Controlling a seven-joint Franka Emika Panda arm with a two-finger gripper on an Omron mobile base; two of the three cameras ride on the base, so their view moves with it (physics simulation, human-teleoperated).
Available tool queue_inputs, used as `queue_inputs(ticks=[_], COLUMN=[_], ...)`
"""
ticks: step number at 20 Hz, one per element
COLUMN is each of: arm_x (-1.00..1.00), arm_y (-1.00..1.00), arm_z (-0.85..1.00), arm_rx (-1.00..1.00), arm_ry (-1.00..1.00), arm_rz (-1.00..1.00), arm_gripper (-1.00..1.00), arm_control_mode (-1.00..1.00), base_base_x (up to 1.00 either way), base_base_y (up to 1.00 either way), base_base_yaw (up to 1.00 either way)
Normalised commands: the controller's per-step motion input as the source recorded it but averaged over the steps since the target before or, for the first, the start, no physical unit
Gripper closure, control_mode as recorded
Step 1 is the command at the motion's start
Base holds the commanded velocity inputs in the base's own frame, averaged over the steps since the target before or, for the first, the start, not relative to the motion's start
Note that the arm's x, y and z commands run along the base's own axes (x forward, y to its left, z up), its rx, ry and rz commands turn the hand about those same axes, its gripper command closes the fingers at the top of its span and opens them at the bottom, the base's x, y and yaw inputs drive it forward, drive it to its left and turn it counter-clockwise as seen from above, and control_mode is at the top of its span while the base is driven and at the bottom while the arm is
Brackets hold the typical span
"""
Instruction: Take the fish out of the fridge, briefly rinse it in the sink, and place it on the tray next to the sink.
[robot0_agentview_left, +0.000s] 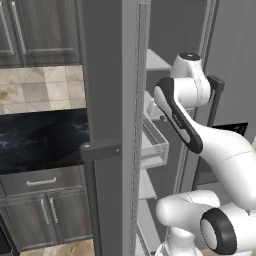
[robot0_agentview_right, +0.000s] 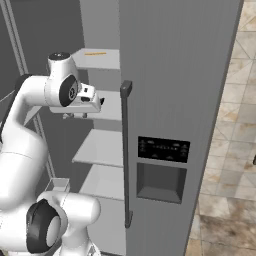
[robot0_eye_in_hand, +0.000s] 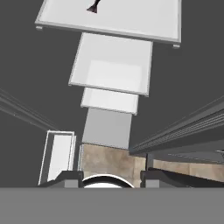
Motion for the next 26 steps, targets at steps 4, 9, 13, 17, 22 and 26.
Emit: queue_inputs(ticks=[4, 9, 13, 17, 22, 26], arm_x=[-0.04, -0.01, 0.16, 0.21, 0.27, 0.36], arm_y=[-0.04, -0.06, -0.03, 0.01, 0.02, 0.11], arm_z=[-0.01, -0.06, 0.01, 0.12, 0.03, 0.00], arm_rx=[0.03, 0.12, 0.24, 0.13, 0.03, -0.05], arm_ry=[0.00, 0.00, 0.00, -0.08, -0.14, -0.18], arm_rz=[-0.03, -0.01, -0.01, -0.04, -0.05, -0.08], arm_gripper=[-1.00, -1.00, -1.00, -1.00, -1.00, -1.00], arm_control_mode=[-1.00, -1.00, -1.00, -1.00, -1.00, -1.00], base_base_x=[0.00, 0.00, 0.00, 0.00, 0.00, 0.00], base_base_y=[0.00, 0.00, 0.00, 0.00, 0.00, 0.00], base_base_yaw=[0.00, 0.00, 0.00, 0.00, 0.00, 0.00])
